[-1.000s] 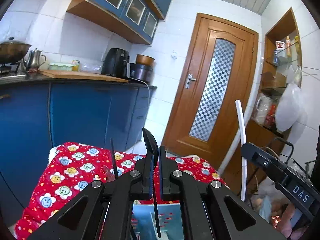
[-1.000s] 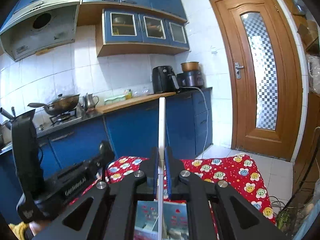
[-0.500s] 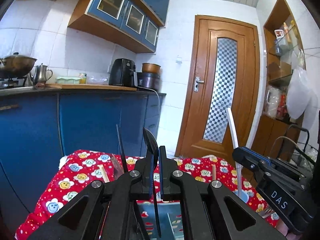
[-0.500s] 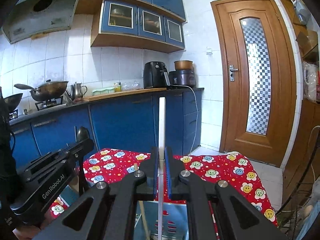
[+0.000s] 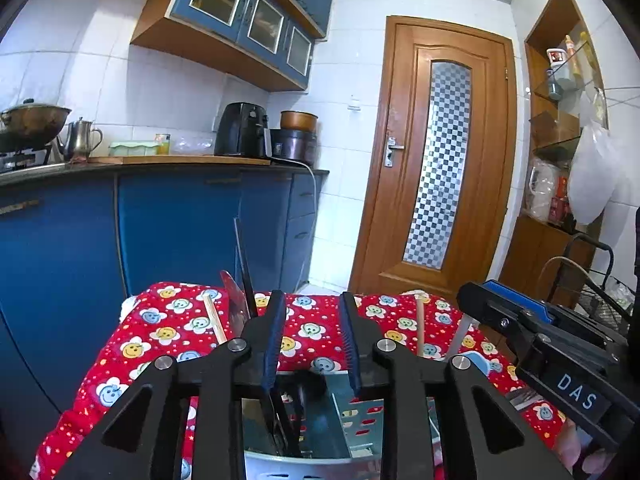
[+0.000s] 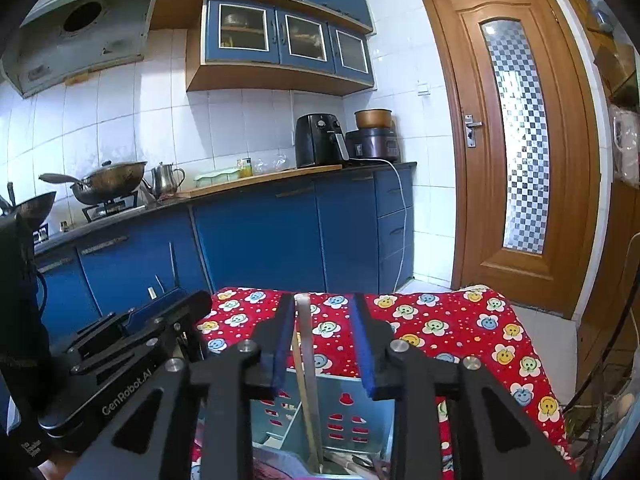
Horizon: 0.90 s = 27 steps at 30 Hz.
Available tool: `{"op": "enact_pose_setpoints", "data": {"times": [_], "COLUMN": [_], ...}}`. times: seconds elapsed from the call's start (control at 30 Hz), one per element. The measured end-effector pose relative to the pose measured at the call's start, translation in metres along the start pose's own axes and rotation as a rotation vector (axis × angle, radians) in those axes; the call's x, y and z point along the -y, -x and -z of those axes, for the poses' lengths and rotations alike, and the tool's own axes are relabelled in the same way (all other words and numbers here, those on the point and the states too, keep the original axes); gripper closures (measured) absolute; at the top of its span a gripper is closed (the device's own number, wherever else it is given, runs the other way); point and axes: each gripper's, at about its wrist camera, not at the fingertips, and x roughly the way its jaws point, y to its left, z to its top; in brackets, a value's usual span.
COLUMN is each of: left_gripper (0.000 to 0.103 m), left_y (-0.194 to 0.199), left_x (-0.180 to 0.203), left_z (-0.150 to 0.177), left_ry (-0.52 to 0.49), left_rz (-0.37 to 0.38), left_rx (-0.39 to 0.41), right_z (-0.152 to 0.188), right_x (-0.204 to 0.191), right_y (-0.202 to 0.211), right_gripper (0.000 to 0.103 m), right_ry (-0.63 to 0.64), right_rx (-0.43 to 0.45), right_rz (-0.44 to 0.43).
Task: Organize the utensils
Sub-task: 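Open both tools over the box, dropping the chopsticks inside, then move both tools back down toward the wooden fork and black chopstick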
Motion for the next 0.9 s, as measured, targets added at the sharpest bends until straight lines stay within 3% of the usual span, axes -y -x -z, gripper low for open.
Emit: {"op": "enact_pose_setpoints", "data": {"times": [0.3, 0.57, 0.9], "left_gripper": [0.075, 0.075, 0.075], "left_y": [0.026, 0.059, 0.083], "left_x": [0.003, 0.011, 0.010], "left_z": [-0.010, -0.010, 0.011], "left_ry": [-0.003, -0.045, -0.005], "left_rz": [0.034, 0.053, 0.083], "left_rx": [-0.036, -0.101, -0.296], "right_z": [-0.012, -0.012, 0.002], "right_x": [-0.007, -0.012, -0.009], "right_y": [0.032, 0.065, 0.099], "right_gripper": [0.071, 0.071, 0.071], "right_ry": [-0.009, -0.038, -0.074], "right_rx": [0.023, -0.025, -0.112], "right_rz": [-0.036, -0.046, -0.043]}}
